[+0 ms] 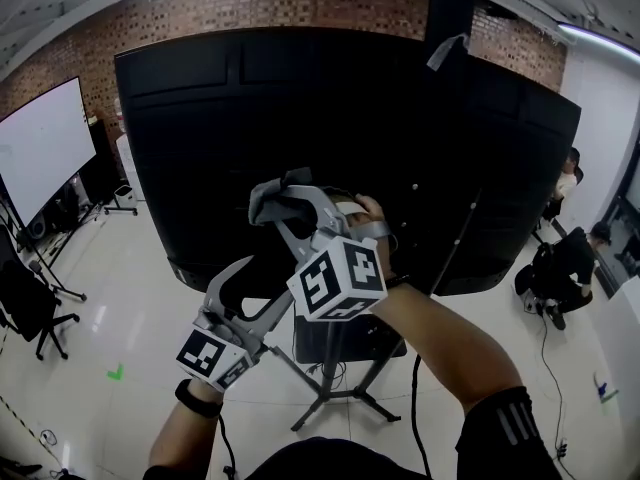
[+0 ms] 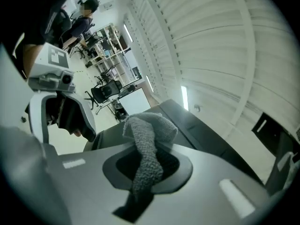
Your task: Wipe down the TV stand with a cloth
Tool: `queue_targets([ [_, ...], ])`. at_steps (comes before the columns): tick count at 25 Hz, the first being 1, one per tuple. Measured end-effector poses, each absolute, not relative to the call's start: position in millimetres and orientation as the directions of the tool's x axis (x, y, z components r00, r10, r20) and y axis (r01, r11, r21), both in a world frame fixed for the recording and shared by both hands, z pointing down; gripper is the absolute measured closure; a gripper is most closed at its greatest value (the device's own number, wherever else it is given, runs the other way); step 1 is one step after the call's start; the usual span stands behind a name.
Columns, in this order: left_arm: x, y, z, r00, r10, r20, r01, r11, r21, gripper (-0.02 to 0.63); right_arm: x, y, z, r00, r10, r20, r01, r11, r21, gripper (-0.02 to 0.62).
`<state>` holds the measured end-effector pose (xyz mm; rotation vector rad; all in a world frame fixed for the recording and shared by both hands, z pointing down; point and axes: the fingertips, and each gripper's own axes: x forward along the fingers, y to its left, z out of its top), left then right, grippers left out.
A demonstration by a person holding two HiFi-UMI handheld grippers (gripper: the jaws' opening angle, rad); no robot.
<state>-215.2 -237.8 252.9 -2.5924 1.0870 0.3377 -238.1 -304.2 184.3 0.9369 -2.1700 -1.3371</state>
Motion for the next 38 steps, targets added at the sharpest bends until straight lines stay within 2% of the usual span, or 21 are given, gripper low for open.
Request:
queue_targets([
  [7,-255.2,-246.6,259.1,0.657,-0.677,-0.332,-0.747,-0.643,-0.168,0.304,-299.3,-345.1,201.2,-0.611,-0.785,0.104,-0.186,0.269,0.945,0.559],
  [13,-265.7,-249.7,263.5,0.659,-0.676,-0.33,-0.744,-0.65,-0.153,0.304,-313.9,-372.2,211.8,-0.516,-0.849,0.116,-0.046,0.163,0.986,0.56],
  [24,-240.4,-253.5,263.9,0.715,-0.615,-0.333,-0.685,-0.711,-0.158,0.304,-257.6,-382.2,222.9,-0.326,-0.939,0.11,0.128,0.071,0.989,0.56],
  [32,-214.1,-256.2,266.5,0.752,-0.572,-0.328,-0.639,-0.756,-0.145,0.304,-215.4,-383.0,223.7,-0.202,-0.972,0.118,0.199,0.077,0.977,0.561],
  [35,-208.8,-258.0,267.3,0.756,-0.567,-0.327,-0.632,-0.763,-0.137,0.304,-206.3,-381.4,222.4,-0.184,-0.977,0.107,0.217,0.066,0.974,0.561],
  [38,-208.7,-259.0,268.0,0.755,-0.567,-0.329,-0.63,-0.766,-0.126,0.304,-210.9,-373.4,218.2,-0.233,-0.969,0.08,0.198,0.033,0.98,0.561],
])
